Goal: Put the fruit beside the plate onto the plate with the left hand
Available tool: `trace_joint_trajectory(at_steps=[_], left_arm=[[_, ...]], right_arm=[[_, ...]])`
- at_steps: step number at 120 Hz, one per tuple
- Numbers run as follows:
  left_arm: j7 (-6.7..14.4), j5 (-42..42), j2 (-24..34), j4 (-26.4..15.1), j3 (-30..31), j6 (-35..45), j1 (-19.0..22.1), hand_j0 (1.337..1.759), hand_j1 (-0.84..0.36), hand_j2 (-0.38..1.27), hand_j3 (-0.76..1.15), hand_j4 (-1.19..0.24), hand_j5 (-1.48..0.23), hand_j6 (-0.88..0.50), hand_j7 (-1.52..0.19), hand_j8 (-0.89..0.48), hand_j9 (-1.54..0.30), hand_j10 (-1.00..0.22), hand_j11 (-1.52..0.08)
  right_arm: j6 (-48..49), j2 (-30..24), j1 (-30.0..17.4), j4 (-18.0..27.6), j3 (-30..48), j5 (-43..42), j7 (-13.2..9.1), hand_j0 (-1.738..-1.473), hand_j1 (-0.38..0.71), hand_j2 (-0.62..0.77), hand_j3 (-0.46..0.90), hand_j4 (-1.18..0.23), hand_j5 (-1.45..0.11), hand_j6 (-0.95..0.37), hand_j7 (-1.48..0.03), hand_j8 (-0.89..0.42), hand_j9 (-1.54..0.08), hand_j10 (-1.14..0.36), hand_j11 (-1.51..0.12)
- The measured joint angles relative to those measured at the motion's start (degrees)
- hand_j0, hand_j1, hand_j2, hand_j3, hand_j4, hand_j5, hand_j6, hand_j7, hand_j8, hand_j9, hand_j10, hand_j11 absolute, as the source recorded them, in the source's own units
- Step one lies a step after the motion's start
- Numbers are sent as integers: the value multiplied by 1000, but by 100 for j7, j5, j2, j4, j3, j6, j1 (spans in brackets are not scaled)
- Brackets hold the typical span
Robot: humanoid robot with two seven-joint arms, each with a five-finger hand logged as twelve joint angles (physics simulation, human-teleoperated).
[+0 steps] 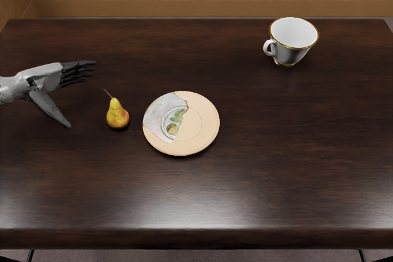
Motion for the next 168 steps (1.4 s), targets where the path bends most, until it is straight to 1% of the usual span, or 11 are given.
trace_joint_trajectory(at_steps=[26, 43, 63, 73, 85, 97, 112, 136, 168], left_arm=[[0, -7, -27, -89, -17, -1, 0, 1658, 312, 11, 0, -38, -44, -38, -44, -37, -44, -34, -38], [0, 46, -46, -328, 13, 20, 18, 1658, 308, 11, 0, -41, -48, -41, -48, -40, -48, -38, -45], [0, 103, -142, -407, 47, 57, 29, 1658, 301, 13, 0, -46, -56, -47, -56, -46, -56, -45, -54], [0, 126, -349, -388, 56, 66, 35, 1658, 299, 13, 0, -48, -58, -49, -58, -48, -58, -46, -57], [0, 144, -410, -352, 58, 121, 18, 1658, 297, 13, 0, -49, -60, -50, -59, -49, -59, -48, -59], [0, 149, -702, -168, 58, 170, 17, 1658, 297, 13, 0, -50, -60, -50, -60, -50, -60, -48, -59], [0, 152, -777, -55, 63, 188, 34, 1658, 295, 13, 0, -51, -62, -52, -62, -51, -62, -50, -62], [0, 240, -782, -53, 72, 202, 81, 1658, 280, 15, 0, -64, -79, -64, -78, -64, -78, -63, -78], [0, 577, -791, -100, 145, 600, 100, 1658, 254, 20, 0, -85, -106, -85, -106, -85, -106, -84, -105]], right_arm=[[-18, 0, 6, -6, 1, 7, 0, -1658, -349, 0, 0, 0, 0, 0, 0, 0, 0, 0, 0], [-28, 0, 8, -8, 1, 8, 0, -1658, -349, 0, 0, 0, 0, 0, 0, 0, 0, 0, 0], [-31, 0, 8, -9, 1, 7, 0, -1658, -349, 0, 0, 0, 0, 0, 0, 0, 0, 0, 0], [-31, 0, 3, -9, 1, 8, 0, -1658, -349, 0, 0, 0, 0, 0, 0, 0, 0, 0, 0], [-31, 0, 1, -9, 1, 7, 0, -1658, -349, 0, 0, 0, 0, 0, 0, 0, 0, 0, 0], [-31, 0, 1, -9, 1, 6, 0, -1658, -349, 0, 0, 0, 0, -1, 0, 0, 0, 0, 0], [-31, 0, 0, -9, 1, 4, 0, -1658, -349, 0, 0, 0, 0, -1, 0, 0, 0, 0, 0], [-35, 0, 0, -9, 1, 1, 0, -1658, -349, 0, 0, 0, 0, 0, 0, 0, 0, 0, 0], [-34, 0, 0, -9, 1, 0, 0, -1658, -349, 0, 0, 0, 0, 0, 0, 0, 0, 0, 0]])
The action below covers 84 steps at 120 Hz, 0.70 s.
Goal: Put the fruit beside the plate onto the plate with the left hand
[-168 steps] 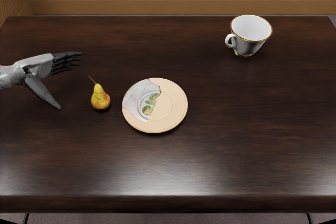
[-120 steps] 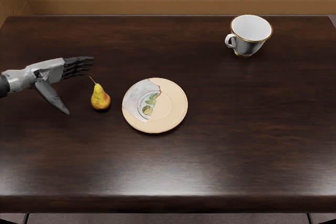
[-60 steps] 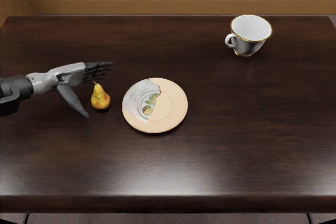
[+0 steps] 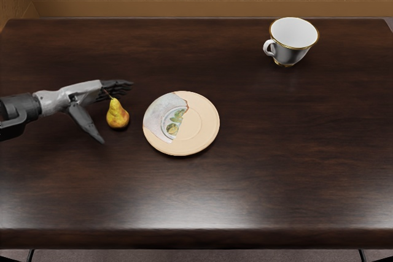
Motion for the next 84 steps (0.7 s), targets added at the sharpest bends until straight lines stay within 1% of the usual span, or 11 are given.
trace_joint_trajectory(at_steps=[46, 84], left_arm=[[0, 31, 0, -33, 59, 141, 31, 1658, 89, 48, 0, -224, -286, -225, -286, -224, -286, -223, -285], [0, 33, 8, -97, 62, 160, 40, 1658, 30, 58, 0, -273, -350, -274, -349, -273, -349, -272, -349]], right_arm=[[-3, 0, -5, 0, 0, 1, 0, -1658, -349, 0, 0, 0, 0, 0, 0, 0, 0, 0, 0], [-6, 0, -5, 0, 0, 1, 0, -1658, -349, 0, 0, 0, 0, 0, 0, 0, 0, 0, 0]])
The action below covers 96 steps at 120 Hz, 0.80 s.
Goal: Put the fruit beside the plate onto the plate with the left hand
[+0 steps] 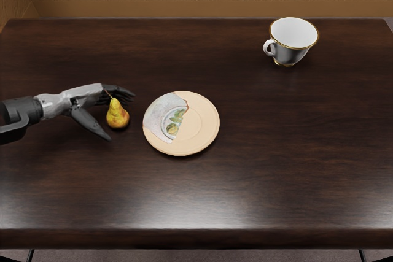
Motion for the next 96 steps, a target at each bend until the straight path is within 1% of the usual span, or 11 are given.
trace_joint_trajectory(at_steps=[47, 96], left_arm=[[0, 8, -52, -1, 5, 107, 9, 1658, -57, 73, 0, -346, -444, -346, -444, -346, -444, -345, -444], [0, 16, -138, 7, 8, 125, 0, 1658, -81, 77, 0, -366, -471, -366, -471, -366, -470, -365, -470]], right_arm=[[0, 0, -4, 0, 0, -1, 0, -1658, -349, 0, 0, 0, 0, 0, 0, 0, 0, 0, 0], [0, 0, -4, -2, 0, -1, 0, -1658, -349, 0, 0, 0, 0, 0, 0, 0, 0, 0, 0]])
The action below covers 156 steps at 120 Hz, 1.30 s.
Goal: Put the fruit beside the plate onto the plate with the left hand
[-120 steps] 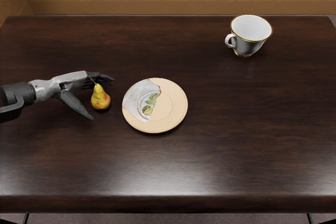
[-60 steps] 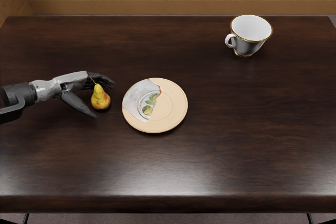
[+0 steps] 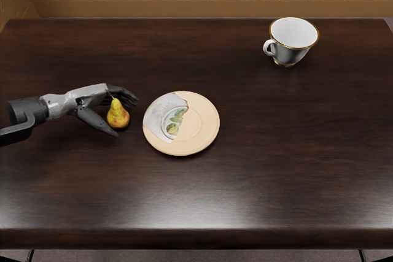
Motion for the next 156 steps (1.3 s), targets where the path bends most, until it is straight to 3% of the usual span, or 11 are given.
trace_joint_trajectory(at_steps=[66, 103, 156], left_arm=[[0, 58, -55, 22, 181, 109, -9, 1658, -166, 94, 0, -445, -558, -445, -558, -446, -568, -397, -564], [0, 77, -47, 7, 229, 122, -26, 1658, -312, 117, 0, -562, -721, -563, -720, -576, -726, -519, -724], [1, 176, -47, -1, 231, 102, -30, 1651, -456, 126, 0, -781, -1008, -763, -1005, -386, -1024, -327, -1035]], right_arm=[[0, 0, -2, -6, 0, 0, 0, -1658, -349, 0, 0, 0, 0, 0, 0, 0, 0, 0, 0], [0, 0, -32, -7, -1, -1, 0, -1658, -349, 0, 0, 0, 0, 0, 0, 0, 0, 0, 0], [0, 0, -35, -7, 0, -1, 0, -1658, -349, 0, 0, 0, 0, 0, 0, 0, 0, 0, 0]])
